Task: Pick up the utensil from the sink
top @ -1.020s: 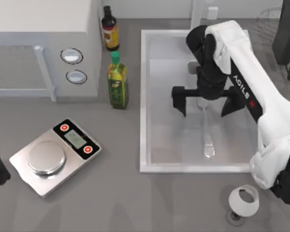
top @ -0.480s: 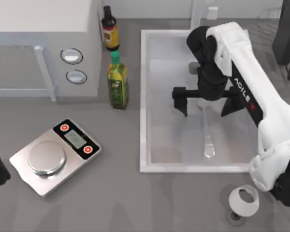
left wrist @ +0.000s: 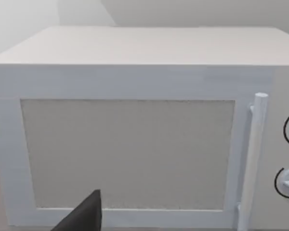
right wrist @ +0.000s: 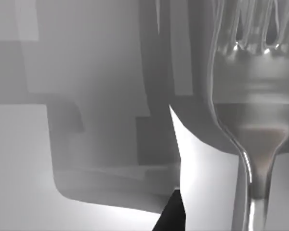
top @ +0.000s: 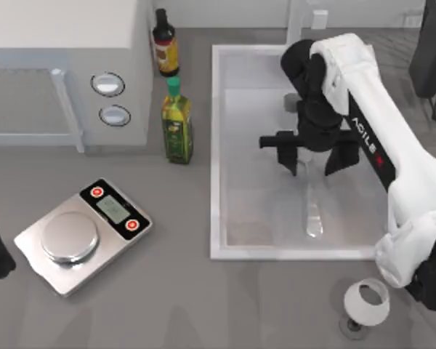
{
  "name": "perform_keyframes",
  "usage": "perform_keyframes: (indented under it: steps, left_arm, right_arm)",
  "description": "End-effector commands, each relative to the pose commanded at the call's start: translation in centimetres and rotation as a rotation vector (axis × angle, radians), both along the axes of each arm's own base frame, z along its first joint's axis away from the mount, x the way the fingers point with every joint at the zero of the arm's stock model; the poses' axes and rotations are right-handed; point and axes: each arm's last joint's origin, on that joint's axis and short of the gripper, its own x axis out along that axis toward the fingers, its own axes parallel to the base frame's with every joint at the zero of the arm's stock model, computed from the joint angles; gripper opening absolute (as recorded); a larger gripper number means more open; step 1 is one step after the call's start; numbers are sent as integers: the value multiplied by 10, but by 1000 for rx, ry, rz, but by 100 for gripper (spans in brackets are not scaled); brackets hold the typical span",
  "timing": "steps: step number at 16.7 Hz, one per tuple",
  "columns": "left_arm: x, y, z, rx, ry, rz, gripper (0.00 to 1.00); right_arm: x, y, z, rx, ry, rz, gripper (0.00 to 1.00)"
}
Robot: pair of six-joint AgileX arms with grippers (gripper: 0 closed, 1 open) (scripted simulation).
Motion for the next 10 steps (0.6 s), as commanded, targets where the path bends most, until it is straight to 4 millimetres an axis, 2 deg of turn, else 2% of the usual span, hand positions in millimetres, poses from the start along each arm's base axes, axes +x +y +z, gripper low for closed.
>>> perform_keyframes:
  steps: [3, 10]
  left_arm:
    - [0, 0, 0, 0, 0, 0, 100]
    - [0, 0, 0, 0, 0, 0, 100]
  right_arm:
    - [0, 0, 0, 0, 0, 0, 2]
    - [0, 0, 0, 0, 0, 0, 0]
